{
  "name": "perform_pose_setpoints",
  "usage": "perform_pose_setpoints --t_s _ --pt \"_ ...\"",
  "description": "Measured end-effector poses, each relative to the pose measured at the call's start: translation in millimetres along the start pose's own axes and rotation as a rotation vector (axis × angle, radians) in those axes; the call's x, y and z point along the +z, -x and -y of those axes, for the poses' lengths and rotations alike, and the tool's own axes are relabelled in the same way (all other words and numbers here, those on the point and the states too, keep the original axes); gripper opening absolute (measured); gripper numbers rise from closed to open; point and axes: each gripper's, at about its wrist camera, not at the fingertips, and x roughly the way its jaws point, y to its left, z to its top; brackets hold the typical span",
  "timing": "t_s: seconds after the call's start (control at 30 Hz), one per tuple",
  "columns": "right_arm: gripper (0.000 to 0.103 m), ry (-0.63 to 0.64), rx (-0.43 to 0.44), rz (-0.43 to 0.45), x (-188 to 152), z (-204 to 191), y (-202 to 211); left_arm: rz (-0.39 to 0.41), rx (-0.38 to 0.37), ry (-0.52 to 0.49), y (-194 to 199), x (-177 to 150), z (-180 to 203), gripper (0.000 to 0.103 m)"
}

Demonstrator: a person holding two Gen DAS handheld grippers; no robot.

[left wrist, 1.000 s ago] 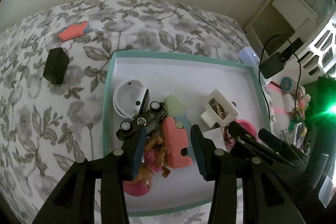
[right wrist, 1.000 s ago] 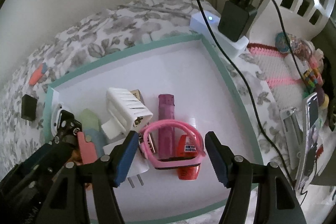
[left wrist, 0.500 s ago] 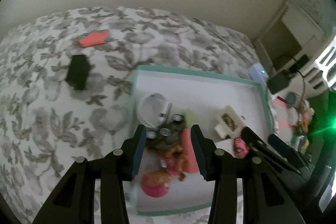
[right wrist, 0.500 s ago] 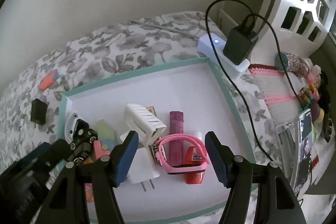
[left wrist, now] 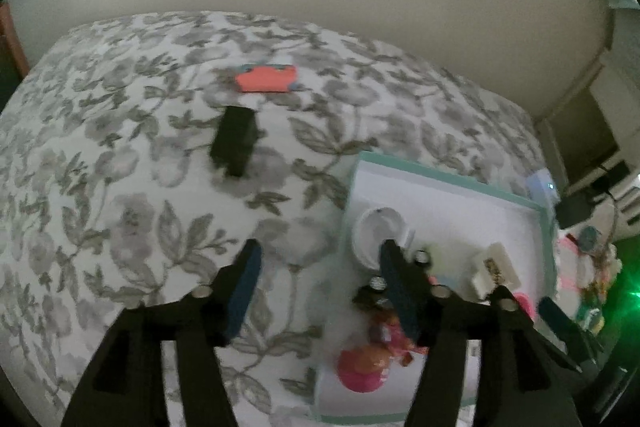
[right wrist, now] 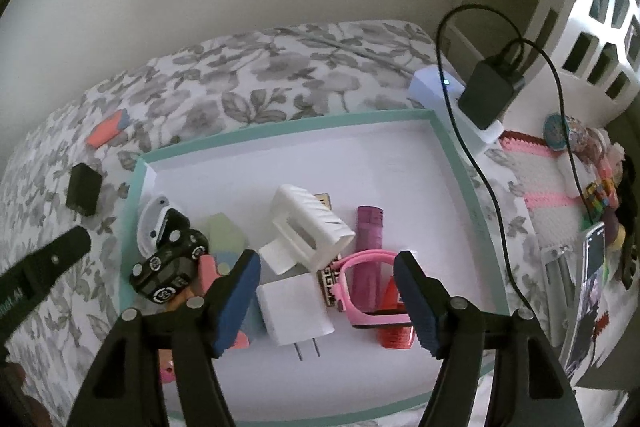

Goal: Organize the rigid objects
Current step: 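Open the left tool to release the block while the right tool lowers and drops the band, then move both open tools back toward the black charger plug and orange-and-blue piece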

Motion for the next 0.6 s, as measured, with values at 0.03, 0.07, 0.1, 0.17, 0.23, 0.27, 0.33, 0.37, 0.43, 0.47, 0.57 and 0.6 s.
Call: perform_pose_setpoints --t_s 0.03,0.07,0.1,0.17,0.23,0.27,0.33,0.37,0.43,0.47,0.57,0.6 --pt "0.081 0.007 -0.001 0.000 0 -2 0 -0.002 0.018 0.007 -1 0 -2 0.072" --pt "0.085 0.009 0.000 -0.001 0 -3 0 -0.006 0.041 0.021 -4 0 -6 0.073" --pt "0.090 0.009 0.006 -0.006 -1 -5 -1 -0.011 0.050 0.031 -5 1 -9 0.075" --pt "0.092 0.009 0.016 -0.014 -1 -6 -3 -0.022 0.064 0.045 -9 0 -14 0.076" --pt "0.096 0.021 0.012 -0.018 -2 -9 -4 -0.029 0.081 0.056 -12 0 -19 0.077" --pt "0.098 0.028 0.010 -0.018 -3 -10 -5 -0.030 0.090 0.061 -13 0 -21 0.077" --pt "0.103 0.046 0.005 -0.017 -3 -14 -5 -0.030 0.103 0.075 -15 0 -25 0.085" --pt "0.103 0.051 0.003 -0.016 -4 -15 -5 -0.029 0.106 0.080 -15 0 -26 0.089" --pt "0.103 0.059 0.003 -0.016 -4 -18 -5 -0.024 0.113 0.086 -15 1 -29 0.090" --pt "0.103 0.063 0.002 -0.016 -4 -19 -5 -0.023 0.117 0.085 -16 1 -29 0.090" --pt "0.103 0.071 -0.001 -0.017 -4 -21 -5 -0.018 0.133 0.086 -16 2 -32 0.090" --pt "0.103 0.074 -0.001 -0.017 -4 -21 -6 -0.015 0.141 0.088 -16 2 -33 0.090"
